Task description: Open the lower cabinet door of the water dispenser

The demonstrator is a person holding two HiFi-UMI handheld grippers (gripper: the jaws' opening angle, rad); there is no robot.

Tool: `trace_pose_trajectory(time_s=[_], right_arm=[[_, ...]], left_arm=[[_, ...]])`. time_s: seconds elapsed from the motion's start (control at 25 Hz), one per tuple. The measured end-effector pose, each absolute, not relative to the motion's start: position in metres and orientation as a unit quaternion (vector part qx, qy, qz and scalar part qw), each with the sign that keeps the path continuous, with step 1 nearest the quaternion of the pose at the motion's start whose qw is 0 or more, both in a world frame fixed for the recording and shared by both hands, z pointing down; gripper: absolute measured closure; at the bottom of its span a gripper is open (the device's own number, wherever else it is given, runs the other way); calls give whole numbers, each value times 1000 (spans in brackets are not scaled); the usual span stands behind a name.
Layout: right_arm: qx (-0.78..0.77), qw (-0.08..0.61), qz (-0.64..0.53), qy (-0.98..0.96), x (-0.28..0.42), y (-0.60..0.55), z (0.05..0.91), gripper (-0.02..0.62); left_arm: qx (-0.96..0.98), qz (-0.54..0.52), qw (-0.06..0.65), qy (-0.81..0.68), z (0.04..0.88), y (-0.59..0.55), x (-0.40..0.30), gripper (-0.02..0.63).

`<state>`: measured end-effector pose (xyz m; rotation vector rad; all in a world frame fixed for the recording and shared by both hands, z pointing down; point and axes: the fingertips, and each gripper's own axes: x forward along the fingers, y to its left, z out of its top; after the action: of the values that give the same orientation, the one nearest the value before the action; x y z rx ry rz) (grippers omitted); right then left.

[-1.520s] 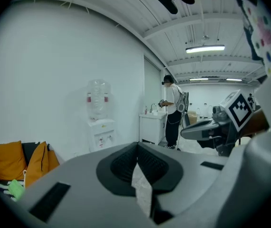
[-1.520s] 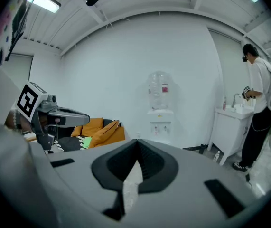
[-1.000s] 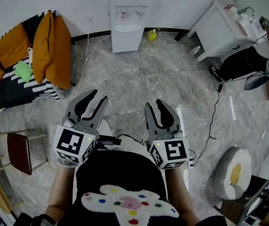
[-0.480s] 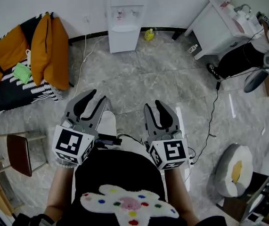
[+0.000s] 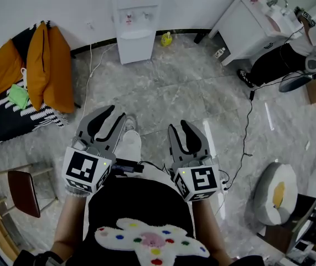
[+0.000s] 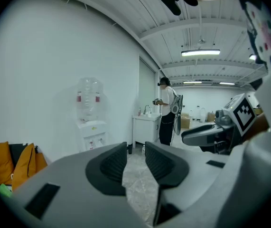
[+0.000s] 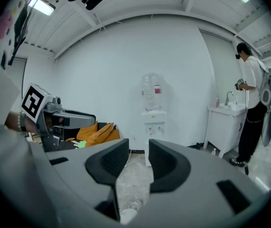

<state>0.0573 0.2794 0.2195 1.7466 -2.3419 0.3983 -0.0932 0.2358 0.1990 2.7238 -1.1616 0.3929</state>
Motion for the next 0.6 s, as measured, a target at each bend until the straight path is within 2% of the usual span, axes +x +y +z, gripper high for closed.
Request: trace_pose_trajectory(time_s=[0.6], right_arm=[[591, 108, 162, -783, 69, 154, 225, 482]], left_arm=[[915, 142, 83, -368, 204, 107, -74, 486]])
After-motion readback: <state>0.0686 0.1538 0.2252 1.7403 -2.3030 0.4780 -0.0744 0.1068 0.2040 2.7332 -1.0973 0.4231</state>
